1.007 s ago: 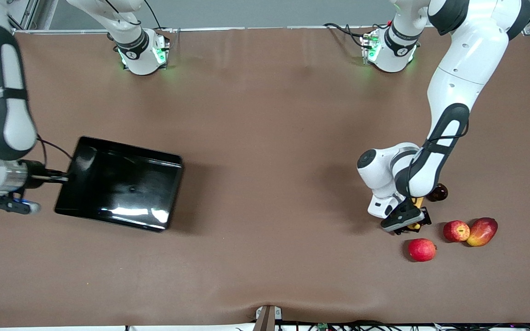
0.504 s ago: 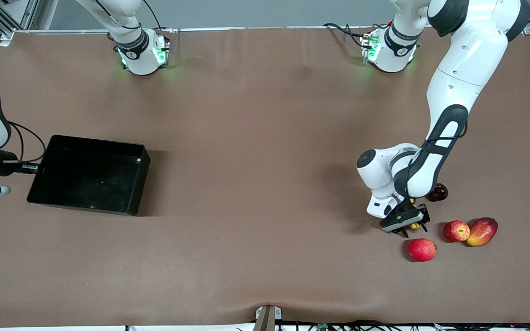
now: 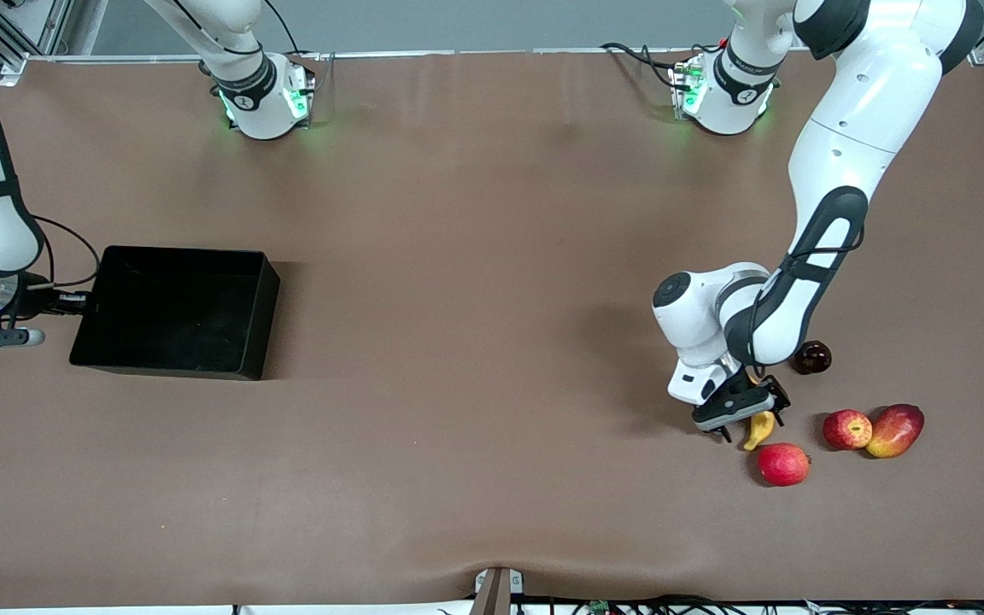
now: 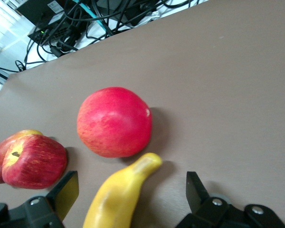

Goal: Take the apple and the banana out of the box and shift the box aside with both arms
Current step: 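Lower the banana with the left gripper while the right gripper releases the box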

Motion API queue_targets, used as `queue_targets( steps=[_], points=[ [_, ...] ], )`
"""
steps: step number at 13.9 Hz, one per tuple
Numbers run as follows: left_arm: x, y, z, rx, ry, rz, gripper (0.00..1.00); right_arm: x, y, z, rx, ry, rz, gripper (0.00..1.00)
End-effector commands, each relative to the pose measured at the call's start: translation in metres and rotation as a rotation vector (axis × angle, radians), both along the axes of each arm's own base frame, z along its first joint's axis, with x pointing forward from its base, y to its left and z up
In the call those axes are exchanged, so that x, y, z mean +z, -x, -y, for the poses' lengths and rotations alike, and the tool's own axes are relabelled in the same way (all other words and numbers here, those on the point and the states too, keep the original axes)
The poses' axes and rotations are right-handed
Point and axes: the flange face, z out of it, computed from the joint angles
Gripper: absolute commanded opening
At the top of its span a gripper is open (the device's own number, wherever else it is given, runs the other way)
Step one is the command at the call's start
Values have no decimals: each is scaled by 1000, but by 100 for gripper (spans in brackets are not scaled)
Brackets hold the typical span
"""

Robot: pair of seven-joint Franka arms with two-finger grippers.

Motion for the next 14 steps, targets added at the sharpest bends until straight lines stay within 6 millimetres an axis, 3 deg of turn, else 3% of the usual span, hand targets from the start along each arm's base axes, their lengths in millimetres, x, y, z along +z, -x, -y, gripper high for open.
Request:
queue_targets(
  steps=[1, 3, 6, 8, 10, 12, 14],
  points=[
    [20, -5, 4, -9, 38, -1, 100, 22, -9, 7, 208, -28, 47, 100],
    [30, -7, 17, -18, 61, 5, 100, 62, -40, 2, 425, -54, 131, 100],
    [55, -17, 37, 2, 135, -42, 100, 135, -105, -54, 555, -68, 249, 100],
    [78, -25, 41, 15, 180, -77, 100, 181, -136, -92, 632, -25, 315, 100],
    [102, -31, 44, 16, 221, -113, 100, 191, -139, -111, 656, -46, 316, 100],
    [124, -32, 45, -1, 248, -153, 100, 217, -146, -160, 663, -41, 335, 100],
    [148, -32, 45, -17, 285, -195, 100, 239, -140, -175, 505, -46, 303, 100]
  ],
)
